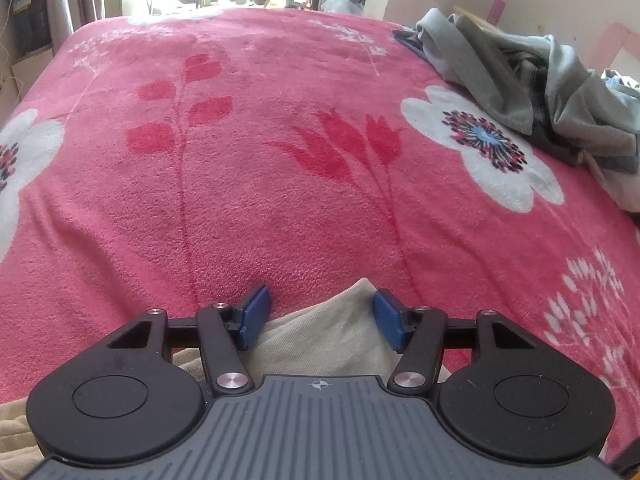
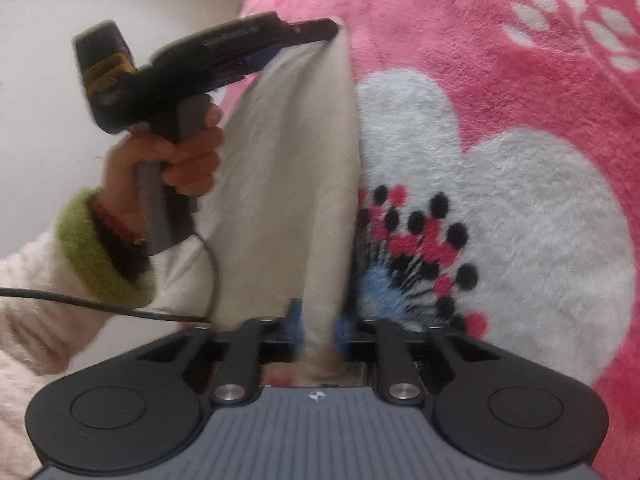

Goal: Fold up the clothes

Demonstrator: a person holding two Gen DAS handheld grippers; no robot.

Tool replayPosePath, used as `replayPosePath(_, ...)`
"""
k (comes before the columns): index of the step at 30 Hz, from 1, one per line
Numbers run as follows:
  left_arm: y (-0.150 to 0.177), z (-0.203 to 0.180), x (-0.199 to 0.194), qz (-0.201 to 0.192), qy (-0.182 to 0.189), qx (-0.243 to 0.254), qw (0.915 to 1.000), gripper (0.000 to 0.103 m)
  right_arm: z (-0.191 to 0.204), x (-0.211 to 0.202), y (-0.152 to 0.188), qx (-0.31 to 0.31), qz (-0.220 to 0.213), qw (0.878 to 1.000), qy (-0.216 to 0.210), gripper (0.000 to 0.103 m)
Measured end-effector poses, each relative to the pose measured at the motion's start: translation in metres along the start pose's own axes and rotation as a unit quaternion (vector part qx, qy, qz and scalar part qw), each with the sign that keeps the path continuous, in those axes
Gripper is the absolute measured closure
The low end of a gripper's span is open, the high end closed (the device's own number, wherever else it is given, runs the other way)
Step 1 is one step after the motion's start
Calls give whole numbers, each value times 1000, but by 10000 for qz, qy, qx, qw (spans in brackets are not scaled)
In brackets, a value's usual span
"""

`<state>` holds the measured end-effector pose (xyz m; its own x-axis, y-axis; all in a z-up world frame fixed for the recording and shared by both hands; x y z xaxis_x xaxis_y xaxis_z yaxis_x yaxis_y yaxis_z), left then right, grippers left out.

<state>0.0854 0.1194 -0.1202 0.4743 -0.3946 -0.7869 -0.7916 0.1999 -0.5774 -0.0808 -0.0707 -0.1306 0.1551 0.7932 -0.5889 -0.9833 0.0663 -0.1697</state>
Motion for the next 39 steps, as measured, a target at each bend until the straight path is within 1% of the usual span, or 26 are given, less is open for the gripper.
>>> replayPosePath(2,0,0,0,-12,-11,2,10000,44,10,-14,-2,85,-220,9995,-218,91)
replayPosePath(4,0,0,2,-28,-19,21,10000,44,2,-6,3,192,-191,9996,-89,91)
replayPosePath(5,1,-2,2,-55,-37,60,10000,43,-1,-2,6,246,-176,9995,-25,89)
replayPosePath(7,3,-5,3,-137,-91,193,9997,42,-9,5,11,353,-147,9992,104,88)
replayPosePath(8,5,-8,3,-207,-141,303,9992,42,-13,9,13,409,-138,9989,155,92)
replayPosePath(10,7,-12,2,-329,-212,488,9980,42,-15,8,17,552,-236,9982,22,91)
replayPosePath(12,7,-14,3,-392,-246,535,9975,42,-2,7,21,114,-197,9995,211,91)
replayPosePath(15,3,-16,6,-423,-300,488,9975,42,4,7,30,-100,117,9991,387,94)
replayPosePath(17,0,-18,7,-430,-344,511,9972,42,9,2,34,-234,211,9985,449,94)
replayPosePath(19,-4,-19,5,-479,-361,532,9968,43,16,-2,34,-450,340,9971,504,92)
replayPosePath(21,-9,-17,0,-559,-365,465,9967,44,19,-10,32,-502,371,9969,482,86)
replayPosePath(22,-12,-15,-5,-578,-340,419,9969,44,21,-14,31,-528,386,9967,471,85)
replayPosePath(24,-18,-15,-16,-578,-323,345,9972,43,21,-23,27,-568,318,9967,479,80)
replayPosePath(27,-23,-18,-35,-405,-257,241,9986,43,20,-36,16,-616,93,9967,529,75)
replayPosePath(28,-24,-20,-40,-315,-175,149,9992,42,19,-40,13,-632,18,9965,545,74)
replayPosePath(30,-24,-24,-44,-31,66,-82,9999,42,18,-49,6,-663,-132,9960,578,70)
replayPosePath(32,-21,-29,-41,291,283,-228,9989,38,15,-51,-1,-639,-219,9961,574,69)
replayPosePath(34,-19,-35,-34,537,360,-286,9975,38,15,-45,-6,-607,-244,9963,564,67)
replayPosePath(37,-17,-41,-24,565,93,-181,9982,38,12,-42,-7,-643,-308,9959,551,66)
replayPosePath(39,-18,-43,-16,704,-29,-163,9974,38,10,-37,-10,-592,-359,9962,522,63)
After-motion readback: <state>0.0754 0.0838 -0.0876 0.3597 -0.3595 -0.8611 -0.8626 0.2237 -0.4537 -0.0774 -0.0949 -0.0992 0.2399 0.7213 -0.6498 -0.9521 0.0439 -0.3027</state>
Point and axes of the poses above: each gripper's, at about its wrist camera, not at the fingertips, and x roughly the way its jaws point, z to its left, y to its underside, the point moved 1 cm from there along x, roughly the way its jaws point, and after that the axes turned 5 degrees about -x, right-handed, at the moved point
